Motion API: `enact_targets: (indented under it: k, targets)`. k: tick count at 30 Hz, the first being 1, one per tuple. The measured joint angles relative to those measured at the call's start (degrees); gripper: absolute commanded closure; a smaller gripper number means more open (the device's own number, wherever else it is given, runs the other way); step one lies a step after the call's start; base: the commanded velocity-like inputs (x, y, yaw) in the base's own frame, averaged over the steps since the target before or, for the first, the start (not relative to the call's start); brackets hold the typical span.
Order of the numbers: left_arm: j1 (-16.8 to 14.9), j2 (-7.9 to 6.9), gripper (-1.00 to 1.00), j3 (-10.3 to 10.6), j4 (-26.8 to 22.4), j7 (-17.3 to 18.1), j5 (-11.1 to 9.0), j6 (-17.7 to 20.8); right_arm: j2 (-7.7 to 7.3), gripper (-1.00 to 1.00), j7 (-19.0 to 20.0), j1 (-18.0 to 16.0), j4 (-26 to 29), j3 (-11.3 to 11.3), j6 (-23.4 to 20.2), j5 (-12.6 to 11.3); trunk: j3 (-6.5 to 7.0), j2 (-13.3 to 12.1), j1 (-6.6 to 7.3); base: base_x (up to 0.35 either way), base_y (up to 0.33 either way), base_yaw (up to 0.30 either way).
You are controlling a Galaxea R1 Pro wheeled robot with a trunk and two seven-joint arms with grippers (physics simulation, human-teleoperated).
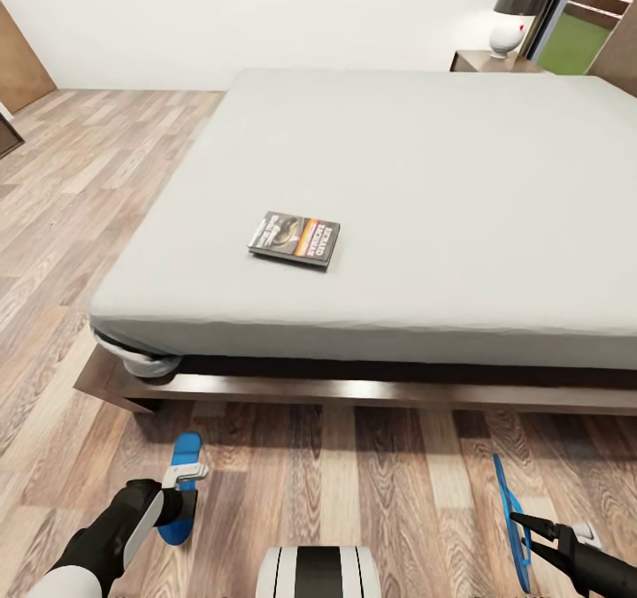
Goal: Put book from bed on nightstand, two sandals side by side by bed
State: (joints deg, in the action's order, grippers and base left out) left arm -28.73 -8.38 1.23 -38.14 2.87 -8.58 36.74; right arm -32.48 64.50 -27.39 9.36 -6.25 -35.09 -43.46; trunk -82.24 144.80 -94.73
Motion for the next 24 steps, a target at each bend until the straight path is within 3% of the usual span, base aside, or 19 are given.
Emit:
enact_targets:
  k: [24]
  targets:
    - [0.0, -0.02, 1.00, -0.3, 0.0, 0.1, -0.1, 0.0, 0.00, 1.00, 0.0, 0.0, 0.0, 0.0, 0.0, 0.0, -5.32, 0.3, -0.62, 0.000, 0.000, 0.000]
